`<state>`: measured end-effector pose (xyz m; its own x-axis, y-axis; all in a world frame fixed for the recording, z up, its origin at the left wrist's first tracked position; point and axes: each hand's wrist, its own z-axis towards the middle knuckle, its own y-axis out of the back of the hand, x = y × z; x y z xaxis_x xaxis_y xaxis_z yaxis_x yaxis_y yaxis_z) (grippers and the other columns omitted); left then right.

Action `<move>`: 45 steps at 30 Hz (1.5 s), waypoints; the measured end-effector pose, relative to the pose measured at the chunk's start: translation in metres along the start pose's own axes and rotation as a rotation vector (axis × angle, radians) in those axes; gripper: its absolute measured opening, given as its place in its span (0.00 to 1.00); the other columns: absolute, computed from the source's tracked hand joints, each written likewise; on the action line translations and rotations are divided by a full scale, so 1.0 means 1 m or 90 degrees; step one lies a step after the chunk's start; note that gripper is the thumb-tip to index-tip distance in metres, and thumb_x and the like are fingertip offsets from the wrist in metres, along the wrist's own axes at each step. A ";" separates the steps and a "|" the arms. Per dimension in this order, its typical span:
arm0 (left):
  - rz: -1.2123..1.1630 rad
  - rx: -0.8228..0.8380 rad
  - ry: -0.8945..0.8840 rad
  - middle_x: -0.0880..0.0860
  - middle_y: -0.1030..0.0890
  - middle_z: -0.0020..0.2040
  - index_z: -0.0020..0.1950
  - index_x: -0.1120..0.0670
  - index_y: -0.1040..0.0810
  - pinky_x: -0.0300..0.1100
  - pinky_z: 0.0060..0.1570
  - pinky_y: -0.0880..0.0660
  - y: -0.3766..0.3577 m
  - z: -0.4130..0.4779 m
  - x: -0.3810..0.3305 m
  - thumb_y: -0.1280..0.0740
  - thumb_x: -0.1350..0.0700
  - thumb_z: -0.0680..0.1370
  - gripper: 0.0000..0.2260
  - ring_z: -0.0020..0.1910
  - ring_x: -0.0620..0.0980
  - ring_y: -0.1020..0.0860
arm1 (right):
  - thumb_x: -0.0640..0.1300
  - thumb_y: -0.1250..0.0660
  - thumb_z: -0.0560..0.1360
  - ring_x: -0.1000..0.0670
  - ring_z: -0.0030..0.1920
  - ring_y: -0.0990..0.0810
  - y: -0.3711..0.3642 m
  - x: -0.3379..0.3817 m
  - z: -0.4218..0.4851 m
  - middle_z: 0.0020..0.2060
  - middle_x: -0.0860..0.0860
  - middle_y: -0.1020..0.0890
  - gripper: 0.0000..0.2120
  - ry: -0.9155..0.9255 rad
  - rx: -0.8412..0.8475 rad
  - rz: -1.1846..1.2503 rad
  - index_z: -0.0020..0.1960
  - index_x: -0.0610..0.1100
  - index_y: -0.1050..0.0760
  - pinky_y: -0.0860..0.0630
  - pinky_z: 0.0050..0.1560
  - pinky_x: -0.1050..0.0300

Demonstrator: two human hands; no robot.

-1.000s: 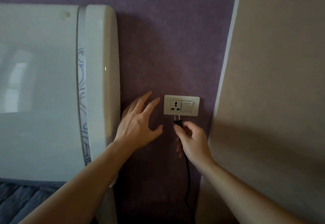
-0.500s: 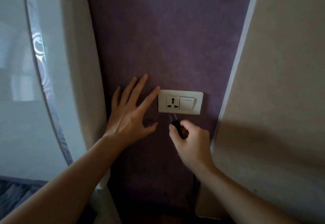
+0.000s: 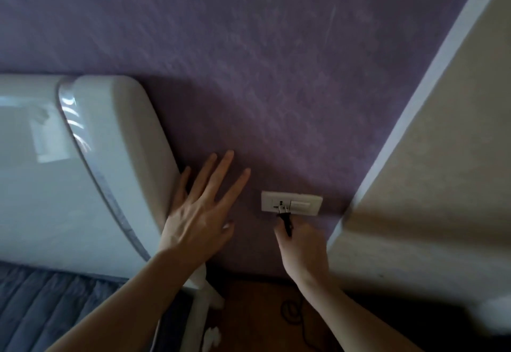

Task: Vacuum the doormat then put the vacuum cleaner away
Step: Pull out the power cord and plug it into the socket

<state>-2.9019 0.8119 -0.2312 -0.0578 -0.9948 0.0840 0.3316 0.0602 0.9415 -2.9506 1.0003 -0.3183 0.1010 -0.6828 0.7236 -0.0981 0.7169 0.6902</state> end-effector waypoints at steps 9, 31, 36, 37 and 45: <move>0.001 -0.062 -0.067 0.55 0.47 0.82 0.80 0.43 0.42 0.67 0.74 0.46 -0.012 0.004 0.012 0.23 0.48 0.67 0.46 0.80 0.57 0.47 | 0.58 0.43 0.81 0.46 0.29 0.22 -0.029 0.001 -0.010 0.26 0.53 0.26 0.17 -0.062 -0.080 -0.020 0.37 0.50 0.32 0.22 0.33 0.43; 0.035 -0.038 -0.090 0.55 0.52 0.83 0.80 0.45 0.42 0.72 0.71 0.47 -0.020 0.005 0.018 0.26 0.47 0.67 0.44 0.81 0.58 0.51 | 0.54 0.47 0.84 0.38 0.43 0.17 -0.033 0.033 -0.008 0.43 0.42 0.16 0.17 -0.071 -0.106 -0.176 0.57 0.41 0.28 0.30 0.38 0.51; 0.049 -0.026 -0.091 0.54 0.54 0.83 0.81 0.45 0.46 0.72 0.71 0.45 -0.022 0.006 0.018 0.26 0.47 0.68 0.46 0.81 0.58 0.52 | 0.51 0.45 0.85 0.42 0.38 0.18 -0.030 0.037 -0.002 0.38 0.44 0.17 0.15 -0.073 -0.104 -0.161 0.52 0.41 0.27 0.31 0.36 0.53; 0.050 -0.027 -0.091 0.55 0.54 0.83 0.81 0.45 0.46 0.72 0.71 0.45 -0.022 0.006 0.018 0.26 0.47 0.68 0.46 0.81 0.59 0.52 | 0.51 0.45 0.85 0.42 0.38 0.18 -0.030 0.037 -0.002 0.38 0.44 0.17 0.15 -0.070 -0.104 -0.172 0.51 0.41 0.27 0.31 0.35 0.53; 0.051 -0.028 -0.096 0.55 0.53 0.83 0.81 0.45 0.46 0.72 0.71 0.45 -0.023 0.006 0.018 0.25 0.47 0.68 0.46 0.81 0.59 0.52 | 0.51 0.45 0.85 0.44 0.37 0.18 -0.029 0.037 -0.001 0.38 0.45 0.18 0.14 -0.077 -0.099 -0.162 0.52 0.41 0.27 0.26 0.36 0.52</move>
<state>-2.9162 0.7931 -0.2492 -0.1699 -0.9631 0.2088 0.3820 0.1310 0.9148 -2.9432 0.9538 -0.3115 -0.0166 -0.8477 0.5302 0.0678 0.5281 0.8465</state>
